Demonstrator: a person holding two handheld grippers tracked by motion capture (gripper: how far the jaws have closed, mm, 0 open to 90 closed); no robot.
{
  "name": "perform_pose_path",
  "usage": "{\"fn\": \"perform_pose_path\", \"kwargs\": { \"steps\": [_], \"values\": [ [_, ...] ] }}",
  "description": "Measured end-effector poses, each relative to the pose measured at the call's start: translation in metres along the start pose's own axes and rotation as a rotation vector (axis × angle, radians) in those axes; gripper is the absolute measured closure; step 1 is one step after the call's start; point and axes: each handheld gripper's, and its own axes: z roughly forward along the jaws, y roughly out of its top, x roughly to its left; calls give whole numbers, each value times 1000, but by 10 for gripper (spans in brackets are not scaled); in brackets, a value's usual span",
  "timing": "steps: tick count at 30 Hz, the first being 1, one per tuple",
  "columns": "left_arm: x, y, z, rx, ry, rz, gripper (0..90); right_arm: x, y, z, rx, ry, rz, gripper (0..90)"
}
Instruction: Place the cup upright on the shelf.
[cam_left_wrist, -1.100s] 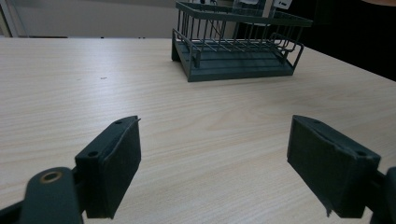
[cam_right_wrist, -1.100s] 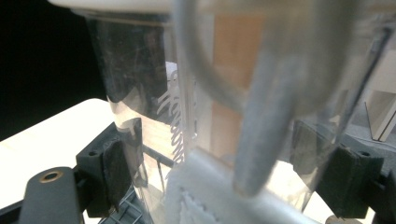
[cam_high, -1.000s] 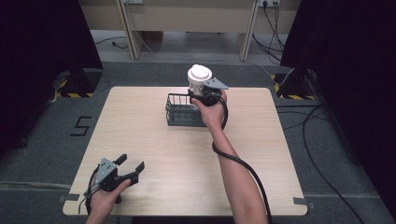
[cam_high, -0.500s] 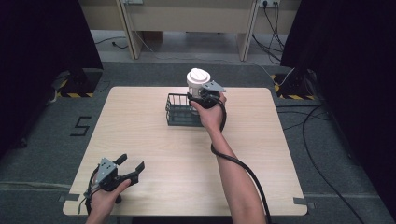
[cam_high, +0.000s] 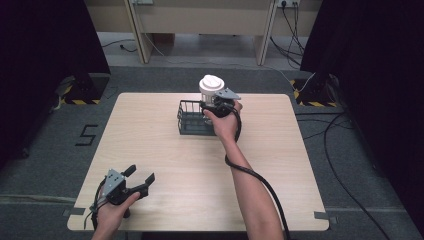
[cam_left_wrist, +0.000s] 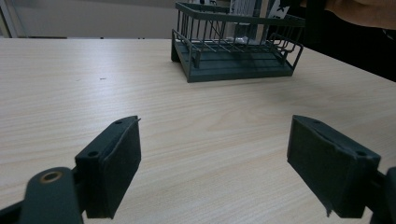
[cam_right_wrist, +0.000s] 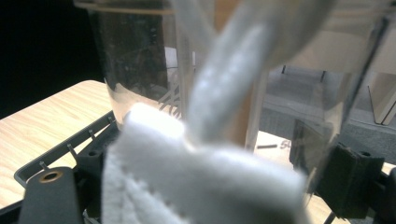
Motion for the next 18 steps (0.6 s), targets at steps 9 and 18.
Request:
{"fn": "perform_pose_path", "kwargs": {
  "steps": [9,18],
  "values": [
    [0,0,0,-1,-1,-1,170,2,-3,2,7,-1,-6,176],
    [-1,0,1,1,-4,2,170,3,-2,-1,9,11,-1,154]
  ]
}}
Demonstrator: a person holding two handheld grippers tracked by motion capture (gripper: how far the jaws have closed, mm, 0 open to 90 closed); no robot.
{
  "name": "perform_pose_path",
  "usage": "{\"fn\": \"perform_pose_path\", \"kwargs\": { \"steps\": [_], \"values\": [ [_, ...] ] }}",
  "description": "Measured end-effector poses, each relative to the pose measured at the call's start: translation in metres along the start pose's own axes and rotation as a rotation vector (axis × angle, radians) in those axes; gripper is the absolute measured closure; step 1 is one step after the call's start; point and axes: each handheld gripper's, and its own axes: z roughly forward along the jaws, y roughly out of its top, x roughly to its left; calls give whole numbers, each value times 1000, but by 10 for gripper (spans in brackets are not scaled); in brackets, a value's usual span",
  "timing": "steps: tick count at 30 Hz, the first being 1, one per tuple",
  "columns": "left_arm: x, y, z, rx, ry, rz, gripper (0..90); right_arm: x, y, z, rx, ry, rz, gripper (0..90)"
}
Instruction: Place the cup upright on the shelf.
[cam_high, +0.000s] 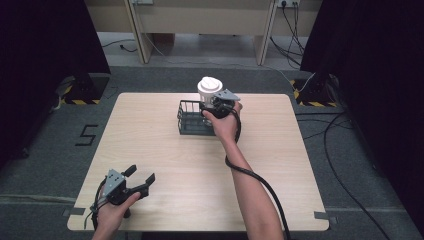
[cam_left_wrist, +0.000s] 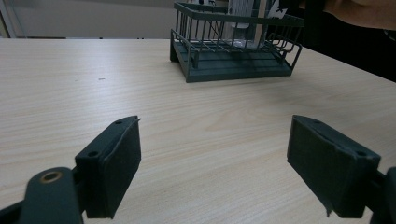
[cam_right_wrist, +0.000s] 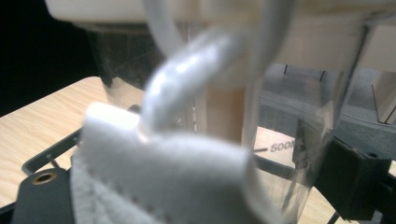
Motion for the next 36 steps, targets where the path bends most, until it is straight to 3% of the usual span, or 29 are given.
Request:
{"fn": "perform_pose_path", "kwargs": {
  "steps": [10,36],
  "values": [
    [0,0,0,3,3,3,170,-1,-2,-10,-5,4,18,147],
    [0,0,0,1,9,5,170,-2,-5,-40,-10,12,4,143]
  ]
}}
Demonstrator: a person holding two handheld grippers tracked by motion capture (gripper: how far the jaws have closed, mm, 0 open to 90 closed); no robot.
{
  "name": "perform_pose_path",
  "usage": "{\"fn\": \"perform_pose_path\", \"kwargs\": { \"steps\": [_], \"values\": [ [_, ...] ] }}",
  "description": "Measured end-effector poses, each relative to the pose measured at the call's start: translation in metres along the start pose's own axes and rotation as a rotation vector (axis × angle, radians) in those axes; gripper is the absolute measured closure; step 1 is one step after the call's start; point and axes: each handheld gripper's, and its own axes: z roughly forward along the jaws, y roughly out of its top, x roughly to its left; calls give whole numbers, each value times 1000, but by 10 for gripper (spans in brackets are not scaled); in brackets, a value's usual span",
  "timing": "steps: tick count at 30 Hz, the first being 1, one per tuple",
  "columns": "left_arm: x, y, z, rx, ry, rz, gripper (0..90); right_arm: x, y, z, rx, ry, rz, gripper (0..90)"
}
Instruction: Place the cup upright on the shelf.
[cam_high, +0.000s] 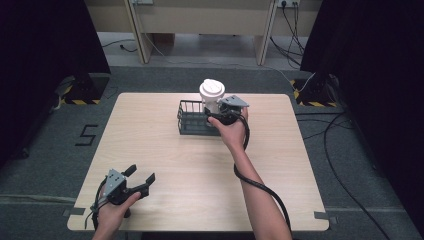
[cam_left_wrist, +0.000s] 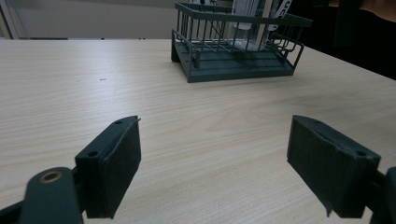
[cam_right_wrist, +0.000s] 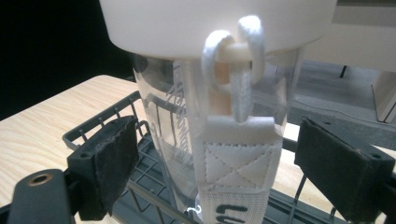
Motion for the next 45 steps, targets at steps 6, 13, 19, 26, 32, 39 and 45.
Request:
{"fn": "perform_pose_path", "kwargs": {
  "steps": [6,13,19,26,32,39,45],
  "values": [
    [0,0,0,-1,2,1,170,-1,0,-9,-12,1,0,143],
    [0,0,0,-1,3,1,170,-1,0,-19,-18,7,-1,143],
    [0,0,0,-1,4,1,170,-1,-3,-25,-16,10,0,143],
    [0,0,0,0,5,2,170,-2,-6,-34,-23,14,-7,144],
    [0,0,0,0,4,2,170,-3,-10,-43,-24,14,-6,149],
    [-1,0,0,-2,3,3,169,-5,-13,-52,-23,13,-6,153],
    [-1,0,0,-2,3,3,170,-7,-18,-59,-19,12,-1,155]
  ]
}}
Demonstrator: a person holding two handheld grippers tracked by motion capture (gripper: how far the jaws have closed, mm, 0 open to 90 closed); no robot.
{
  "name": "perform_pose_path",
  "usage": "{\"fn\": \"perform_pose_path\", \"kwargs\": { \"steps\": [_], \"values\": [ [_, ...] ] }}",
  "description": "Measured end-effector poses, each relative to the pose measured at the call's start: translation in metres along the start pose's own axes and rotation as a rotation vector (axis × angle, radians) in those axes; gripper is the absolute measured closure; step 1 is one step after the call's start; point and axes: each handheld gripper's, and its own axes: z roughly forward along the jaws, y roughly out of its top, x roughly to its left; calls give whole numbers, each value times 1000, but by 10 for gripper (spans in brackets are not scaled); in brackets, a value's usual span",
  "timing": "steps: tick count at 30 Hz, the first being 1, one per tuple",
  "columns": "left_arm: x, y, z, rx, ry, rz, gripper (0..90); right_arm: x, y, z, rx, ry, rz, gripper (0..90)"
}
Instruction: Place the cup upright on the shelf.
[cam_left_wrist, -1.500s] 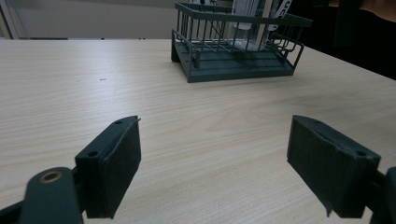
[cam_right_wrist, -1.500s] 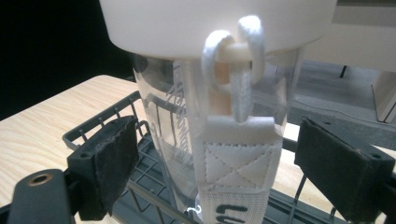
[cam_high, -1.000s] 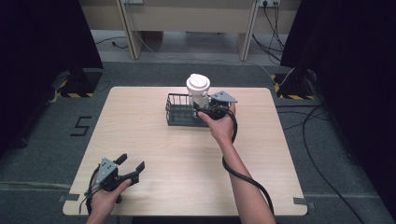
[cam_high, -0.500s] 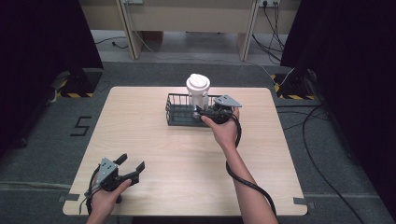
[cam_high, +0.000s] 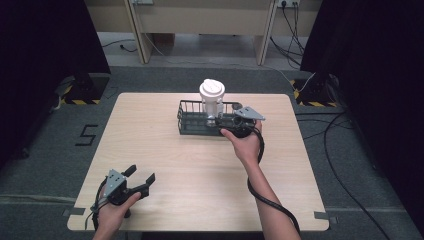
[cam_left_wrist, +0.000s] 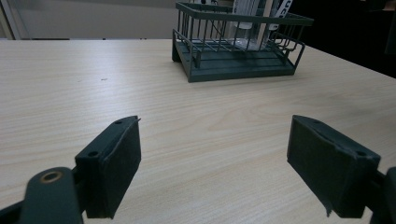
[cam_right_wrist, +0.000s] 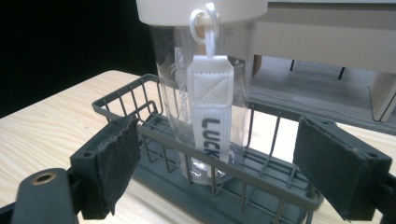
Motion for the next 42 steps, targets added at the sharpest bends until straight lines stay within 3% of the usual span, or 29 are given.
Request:
{"fn": "perform_pose_path", "kwargs": {
  "steps": [17,27,42],
  "values": [
    [0,0,-1,3,2,3,170,-8,-18,-26,28,-15,-16,158],
    [-1,-1,-1,7,5,9,169,-16,-33,-52,42,-21,-13,167],
    [-1,-1,-1,8,8,8,170,-31,-80,-102,88,-47,-13,172]
  ]
}}
